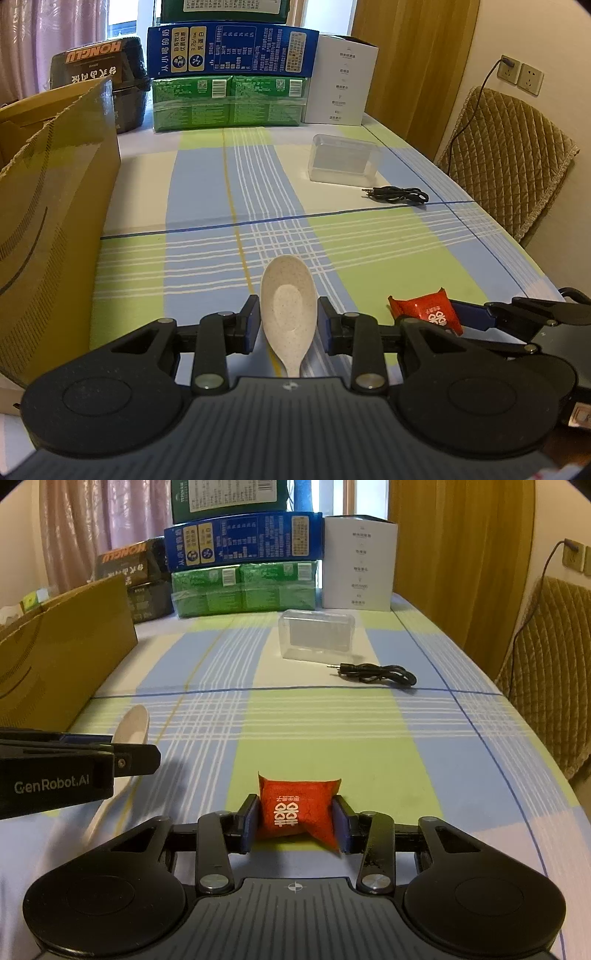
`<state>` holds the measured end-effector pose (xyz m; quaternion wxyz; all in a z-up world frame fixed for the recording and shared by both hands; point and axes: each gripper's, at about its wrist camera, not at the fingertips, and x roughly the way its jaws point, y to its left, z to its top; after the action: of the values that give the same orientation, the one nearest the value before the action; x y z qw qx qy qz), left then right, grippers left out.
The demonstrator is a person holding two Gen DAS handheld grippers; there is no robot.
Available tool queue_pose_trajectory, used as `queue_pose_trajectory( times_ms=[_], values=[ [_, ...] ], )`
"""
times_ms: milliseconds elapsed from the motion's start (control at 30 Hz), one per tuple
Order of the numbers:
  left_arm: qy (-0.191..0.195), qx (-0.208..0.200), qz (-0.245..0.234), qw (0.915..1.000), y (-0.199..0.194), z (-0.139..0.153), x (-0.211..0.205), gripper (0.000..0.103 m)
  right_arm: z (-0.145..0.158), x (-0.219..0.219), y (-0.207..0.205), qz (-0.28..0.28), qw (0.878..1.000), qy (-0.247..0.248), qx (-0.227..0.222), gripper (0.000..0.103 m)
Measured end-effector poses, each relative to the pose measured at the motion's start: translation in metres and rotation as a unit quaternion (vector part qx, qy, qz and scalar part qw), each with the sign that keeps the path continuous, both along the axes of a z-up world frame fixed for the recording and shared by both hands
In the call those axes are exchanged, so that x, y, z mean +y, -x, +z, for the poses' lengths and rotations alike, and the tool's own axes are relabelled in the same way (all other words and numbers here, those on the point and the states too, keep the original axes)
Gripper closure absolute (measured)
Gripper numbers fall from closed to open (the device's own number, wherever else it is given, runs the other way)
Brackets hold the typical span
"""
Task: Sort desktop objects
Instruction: 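Close the right tool on the red candy packet and lift it while the left tool holds the spoon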
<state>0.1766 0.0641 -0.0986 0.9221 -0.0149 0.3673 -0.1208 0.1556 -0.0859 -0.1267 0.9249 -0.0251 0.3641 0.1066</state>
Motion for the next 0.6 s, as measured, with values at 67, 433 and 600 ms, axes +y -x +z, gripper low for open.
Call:
queue_pose_trajectory(
  times_ms=[67,433,600],
  values=[
    [0.000,0.000,0.000,1.0000,0.000,0.000,0.000,0.076,0.001,-0.002,0.000,-0.002,1.000,-0.007,0.001,0.065],
    [0.002,-0.002,-0.004,1.0000,0.000,0.001,-0.003,0.076,0.012,-0.012,0.000,-0.019,0.999,-0.025,-0.009,0.066],
    [-0.004,0.000,-0.011,0.9999,0.002,0.002,-0.007,0.076,0.014,-0.015,0.001,-0.023,0.999,-0.027,-0.005,0.066]
  ],
)
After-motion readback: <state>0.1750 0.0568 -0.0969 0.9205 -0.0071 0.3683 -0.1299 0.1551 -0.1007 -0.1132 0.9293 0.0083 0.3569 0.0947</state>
